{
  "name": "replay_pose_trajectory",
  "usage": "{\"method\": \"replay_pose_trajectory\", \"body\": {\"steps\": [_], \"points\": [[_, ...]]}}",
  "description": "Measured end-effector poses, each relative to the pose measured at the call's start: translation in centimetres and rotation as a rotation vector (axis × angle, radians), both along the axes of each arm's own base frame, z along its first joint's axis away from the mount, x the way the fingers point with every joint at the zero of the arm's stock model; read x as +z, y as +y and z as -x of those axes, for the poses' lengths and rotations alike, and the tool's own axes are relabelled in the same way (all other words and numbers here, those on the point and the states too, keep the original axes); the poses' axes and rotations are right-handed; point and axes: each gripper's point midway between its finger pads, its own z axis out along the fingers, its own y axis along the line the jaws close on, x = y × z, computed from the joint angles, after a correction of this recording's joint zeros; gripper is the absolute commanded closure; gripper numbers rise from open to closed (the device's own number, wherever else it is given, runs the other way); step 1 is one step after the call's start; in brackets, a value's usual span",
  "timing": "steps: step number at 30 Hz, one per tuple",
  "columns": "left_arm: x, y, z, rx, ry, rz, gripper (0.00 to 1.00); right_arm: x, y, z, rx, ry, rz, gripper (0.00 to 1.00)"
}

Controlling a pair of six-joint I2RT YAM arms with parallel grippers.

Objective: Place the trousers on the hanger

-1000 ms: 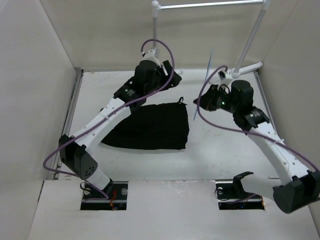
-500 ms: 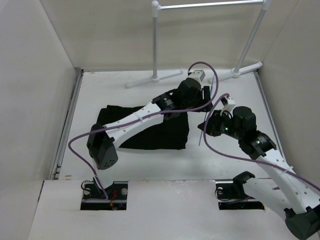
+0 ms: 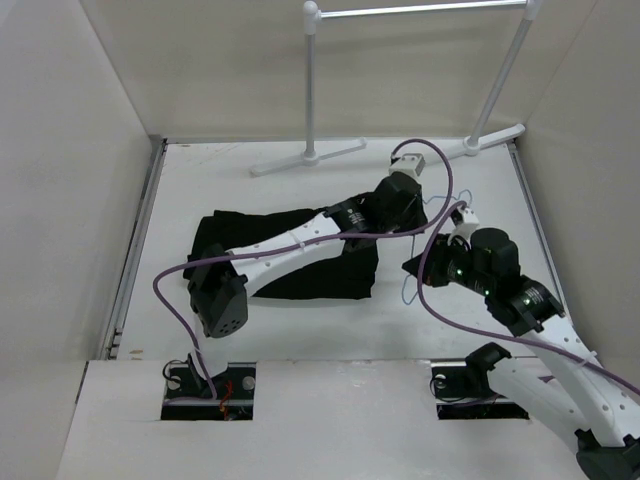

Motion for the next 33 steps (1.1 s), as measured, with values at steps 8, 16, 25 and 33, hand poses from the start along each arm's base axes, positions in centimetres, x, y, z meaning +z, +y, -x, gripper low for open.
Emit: {"method": "replay_pose_trajectory", "body": {"steps": [8, 16, 25, 33], "points": [[-5.5, 2.5, -0.5, 0.201, -0.020, -0.032, 1.00, -2.2, -3.5, 1.6, -0.161, 0.120, 0.055, 0.53], [-9.4, 5.7, -0.5, 0.402, -0.052, -0.039, 1.00, -2.7, -6.6, -2.4, -0.396, 0.184, -0.006, 0.89], [-10.5, 9.3, -2.0, 0.567, -0.041, 0.098, 1.00, -10.3, -1.3, -9.7, -0.311, 0.310, -0.046, 0.71], [-12.3, 11.6, -3.6, 0.644, -0.014, 0.142, 0.99, -14.4, 1.9, -12.5, -0.258, 0.354, -0.095, 0.62]]}}
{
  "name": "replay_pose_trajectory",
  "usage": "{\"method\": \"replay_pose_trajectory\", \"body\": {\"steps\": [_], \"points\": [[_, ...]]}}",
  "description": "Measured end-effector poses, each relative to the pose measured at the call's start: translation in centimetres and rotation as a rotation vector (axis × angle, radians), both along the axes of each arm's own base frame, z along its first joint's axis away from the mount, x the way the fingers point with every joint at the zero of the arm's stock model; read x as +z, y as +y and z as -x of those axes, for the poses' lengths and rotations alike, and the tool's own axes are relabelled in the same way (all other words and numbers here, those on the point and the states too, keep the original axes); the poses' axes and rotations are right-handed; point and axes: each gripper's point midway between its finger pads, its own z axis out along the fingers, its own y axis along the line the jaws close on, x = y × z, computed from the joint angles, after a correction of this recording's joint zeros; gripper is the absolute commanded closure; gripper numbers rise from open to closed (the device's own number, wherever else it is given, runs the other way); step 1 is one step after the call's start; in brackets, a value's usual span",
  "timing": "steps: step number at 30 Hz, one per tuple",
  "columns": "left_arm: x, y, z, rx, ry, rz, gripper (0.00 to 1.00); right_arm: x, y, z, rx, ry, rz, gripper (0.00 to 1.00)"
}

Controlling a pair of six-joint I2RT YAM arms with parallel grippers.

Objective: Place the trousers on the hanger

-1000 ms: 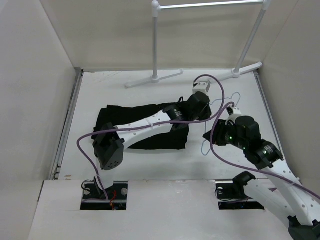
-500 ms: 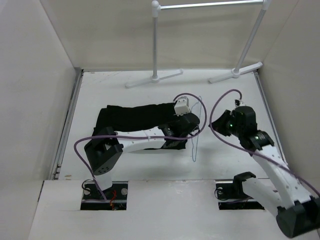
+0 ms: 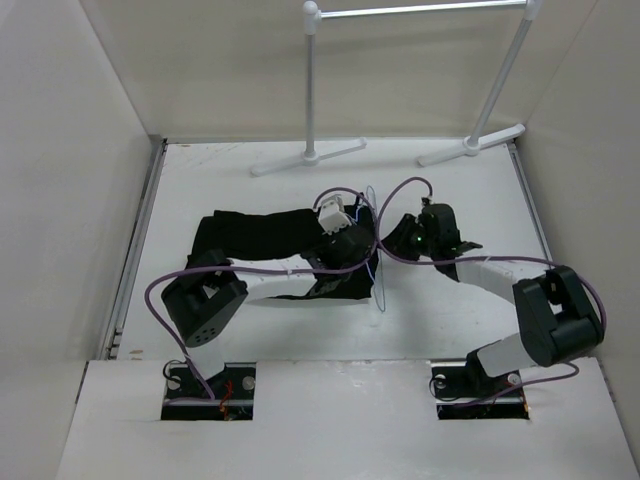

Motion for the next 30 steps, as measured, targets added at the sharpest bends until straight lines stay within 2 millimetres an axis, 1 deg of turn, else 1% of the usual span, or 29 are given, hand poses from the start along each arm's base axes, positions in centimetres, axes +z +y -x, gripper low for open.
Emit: {"method": "replay_pose_trajectory", "body": {"steps": [4, 7, 9, 14, 17, 21, 22, 23, 25, 26, 27, 30], "points": [[-0.8, -0.3, 0.3, -0.009, 0.021, 0.032, 0.99, 0.5, 1.0, -0.7, 0.011, -0.029, -0.021, 0.61], [-1.6, -0.8, 0.3, -0.019, 0.035, 0.049, 0.98, 0.7, 1.3, -1.4, 0.014, -0.051, -0.029, 0.56], [-2.3, -1.0, 0.3, -0.027, 0.046, 0.049, 0.98, 0.2, 1.4, -1.7, 0.014, -0.043, -0.025, 0.51], [-4.1, -0.9, 0.0, -0.031, 0.083, 0.038, 0.98, -2.2, 1.6, -1.9, 0.015, 0.010, -0.002, 0.50], [-4.2, -0.8, -0.2, -0.026, 0.086, 0.041, 0.98, -3.1, 1.9, -2.0, 0.021, 0.031, 0.007, 0.48], [-4.5, -0.4, -0.3, -0.019, 0.092, 0.034, 0.98, -3.9, 2.5, -1.7, 0.038, 0.050, 0.007, 0.46], [-4.7, -0.2, -0.3, -0.018, 0.094, 0.031, 0.98, -4.1, 2.8, -1.6, 0.044, 0.055, -0.001, 0.50], [-4.9, 0.0, -0.3, -0.016, 0.097, 0.027, 0.98, -4.1, 3.1, -1.6, 0.053, 0.051, -0.010, 0.58], [-5.2, 0.3, -0.2, -0.014, 0.104, 0.021, 0.98, -4.2, 3.6, -1.4, 0.064, 0.059, -0.023, 0.79], [-5.3, 0.3, -0.2, -0.014, 0.106, 0.018, 0.98, -4.2, 3.8, -1.3, 0.066, 0.065, -0.030, 0.84], [-5.4, 0.4, -0.2, -0.015, 0.108, 0.016, 0.98, -4.1, 3.9, -1.3, 0.065, 0.068, -0.040, 0.87], [-5.5, 0.8, 0.1, -0.026, 0.111, 0.000, 0.98, -3.1, 3.8, -1.5, 0.056, 0.058, -0.063, 0.89]]}}
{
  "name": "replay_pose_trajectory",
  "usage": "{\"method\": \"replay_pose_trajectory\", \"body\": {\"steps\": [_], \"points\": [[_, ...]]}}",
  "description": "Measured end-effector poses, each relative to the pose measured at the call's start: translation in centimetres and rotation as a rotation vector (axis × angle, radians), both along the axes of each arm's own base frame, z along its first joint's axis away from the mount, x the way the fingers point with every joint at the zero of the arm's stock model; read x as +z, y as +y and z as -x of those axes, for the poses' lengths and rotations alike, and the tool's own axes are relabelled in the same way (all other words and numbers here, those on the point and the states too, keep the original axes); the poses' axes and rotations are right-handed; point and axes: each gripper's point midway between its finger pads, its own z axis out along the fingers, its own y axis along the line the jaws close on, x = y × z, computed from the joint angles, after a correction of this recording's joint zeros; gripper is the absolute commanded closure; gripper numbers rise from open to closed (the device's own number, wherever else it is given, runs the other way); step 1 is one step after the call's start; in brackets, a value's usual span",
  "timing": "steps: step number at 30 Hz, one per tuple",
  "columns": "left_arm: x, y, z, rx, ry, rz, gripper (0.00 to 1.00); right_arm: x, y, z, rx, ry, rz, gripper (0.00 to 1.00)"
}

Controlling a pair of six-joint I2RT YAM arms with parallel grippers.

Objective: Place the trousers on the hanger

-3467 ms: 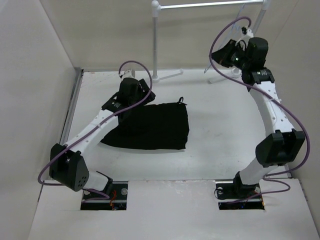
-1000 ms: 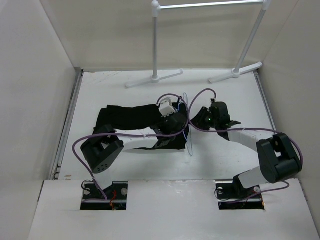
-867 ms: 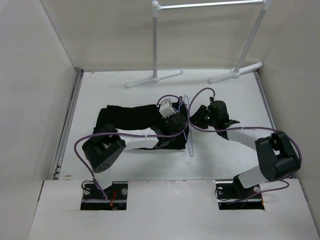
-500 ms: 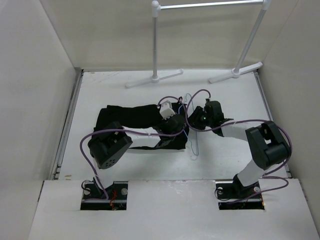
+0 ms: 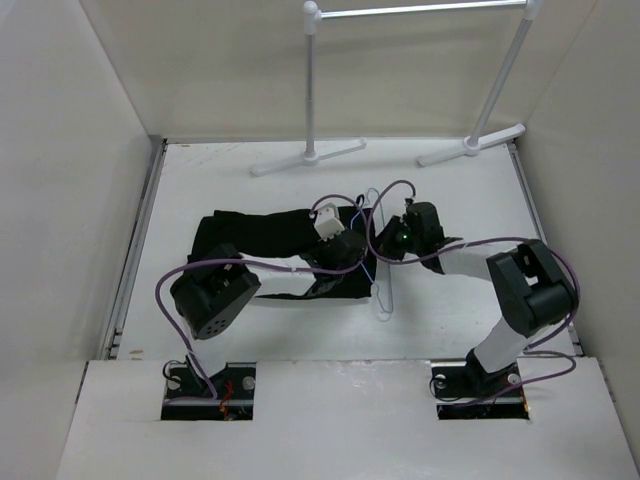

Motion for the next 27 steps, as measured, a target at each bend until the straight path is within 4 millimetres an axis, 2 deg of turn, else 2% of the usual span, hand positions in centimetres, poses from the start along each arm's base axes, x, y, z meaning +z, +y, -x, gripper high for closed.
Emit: {"method": "replay_pose_trajectory", "body": {"steps": [6, 11, 16, 21, 23, 27], "points": [[2.4, 1.7, 0.4, -0.026, -0.042, -0.029, 0.98, 3.6, -1.9, -1.9, -0.058, -0.048, -0.030, 0.90], [3.1, 5.3, -0.3, 0.005, -0.064, -0.080, 0.98, 5.3, -4.5, -2.8, -0.121, -0.059, -0.025, 0.91], [2.3, 8.2, -1.2, 0.027, -0.065, -0.174, 0.98, 6.0, -6.7, -2.8, -0.172, -0.047, -0.017, 0.91], [1.2, 11.4, -0.9, 0.028, -0.050, -0.276, 0.98, 5.8, -9.0, -3.0, -0.230, -0.027, 0.004, 0.91], [1.2, 12.8, -0.7, 0.034, -0.045, -0.307, 0.98, 5.6, -9.9, -3.2, -0.253, -0.023, 0.016, 0.91], [2.2, 14.0, -0.8, 0.034, -0.060, -0.339, 0.97, 5.3, -10.9, -3.4, -0.281, -0.020, 0.034, 0.90]]}}
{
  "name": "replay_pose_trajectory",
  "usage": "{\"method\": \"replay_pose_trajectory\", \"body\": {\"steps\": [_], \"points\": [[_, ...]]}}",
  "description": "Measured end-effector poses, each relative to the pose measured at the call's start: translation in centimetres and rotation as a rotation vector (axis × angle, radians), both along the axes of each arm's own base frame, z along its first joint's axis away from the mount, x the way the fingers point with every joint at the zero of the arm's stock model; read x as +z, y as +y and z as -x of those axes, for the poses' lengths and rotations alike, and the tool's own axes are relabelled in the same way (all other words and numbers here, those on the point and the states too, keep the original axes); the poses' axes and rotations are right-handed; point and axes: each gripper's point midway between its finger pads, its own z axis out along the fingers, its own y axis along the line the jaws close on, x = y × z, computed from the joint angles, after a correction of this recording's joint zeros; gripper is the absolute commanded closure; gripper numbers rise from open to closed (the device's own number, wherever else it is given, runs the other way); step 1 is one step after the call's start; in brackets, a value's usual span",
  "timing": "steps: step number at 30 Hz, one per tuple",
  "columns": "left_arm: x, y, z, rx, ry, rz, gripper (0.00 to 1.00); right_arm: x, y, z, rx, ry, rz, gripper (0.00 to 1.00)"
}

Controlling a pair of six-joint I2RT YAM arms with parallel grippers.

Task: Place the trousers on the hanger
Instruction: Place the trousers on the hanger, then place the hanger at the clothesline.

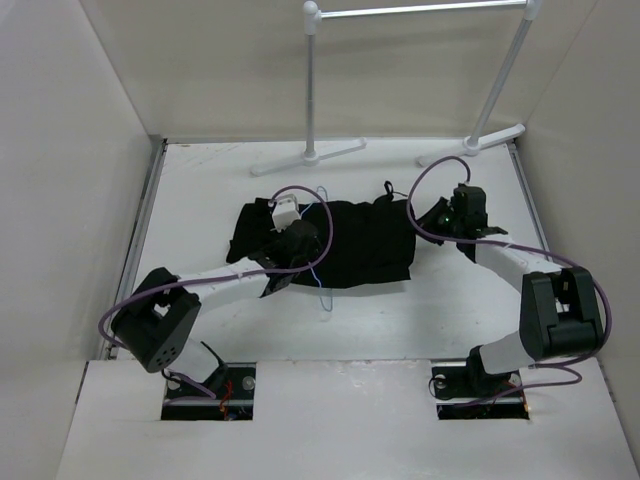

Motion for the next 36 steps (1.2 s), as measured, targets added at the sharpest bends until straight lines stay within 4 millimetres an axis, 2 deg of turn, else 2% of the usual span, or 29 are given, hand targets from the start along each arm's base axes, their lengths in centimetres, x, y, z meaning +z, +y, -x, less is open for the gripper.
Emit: {"method": "replay_pose_trajectory", "body": {"steps": [7, 10, 14, 16, 18, 21, 23, 26, 30, 32, 33, 36], "points": [[1.0, 0.0, 0.3, -0.035, -0.020, -0.039, 0.97, -0.9, -0.4, -0.1, -0.016, 0.017, 0.023, 0.88], [1.4, -0.2, 0.3, -0.048, -0.026, -0.063, 0.97, -1.4, -0.6, -0.1, -0.021, 0.029, 0.031, 0.83], [3.1, -1.1, 0.1, -0.068, -0.058, -0.066, 0.97, -1.7, -0.8, -0.1, -0.036, 0.039, 0.047, 0.81], [4.7, -1.6, 0.0, -0.080, -0.084, -0.073, 0.97, -1.9, -1.0, 0.0, -0.043, 0.048, 0.054, 0.81], [7.1, -2.3, -0.3, -0.096, -0.124, -0.081, 0.97, -2.0, -0.9, 0.1, -0.043, 0.054, 0.056, 0.77], [11.5, -3.7, -0.5, -0.125, -0.195, -0.075, 0.97, -1.8, -0.3, 0.8, -0.031, 0.060, 0.062, 0.57], [14.7, -4.7, -0.4, -0.146, -0.237, -0.063, 0.97, -0.6, 0.2, 1.7, -0.016, 0.042, 0.059, 0.43], [19.9, -5.6, -0.1, -0.171, -0.293, -0.036, 0.97, 3.6, 0.6, 3.5, 0.007, -0.048, 0.058, 0.34], [26.7, -6.1, 0.8, -0.200, -0.362, 0.010, 0.97, 12.1, 0.4, 6.1, 0.036, -0.276, 0.056, 0.32], [29.7, -6.2, 1.4, -0.219, -0.390, 0.037, 0.97, 16.8, 0.7, 7.9, 0.068, -0.401, 0.050, 0.36], [31.2, -6.4, 1.8, -0.232, -0.403, 0.053, 0.97, 19.3, 1.3, 9.0, 0.100, -0.469, 0.037, 0.38], [35.0, -6.6, 2.9, -0.265, -0.439, 0.104, 0.97, 25.3, 3.9, 12.7, 0.233, -0.629, -0.029, 0.38]]}}
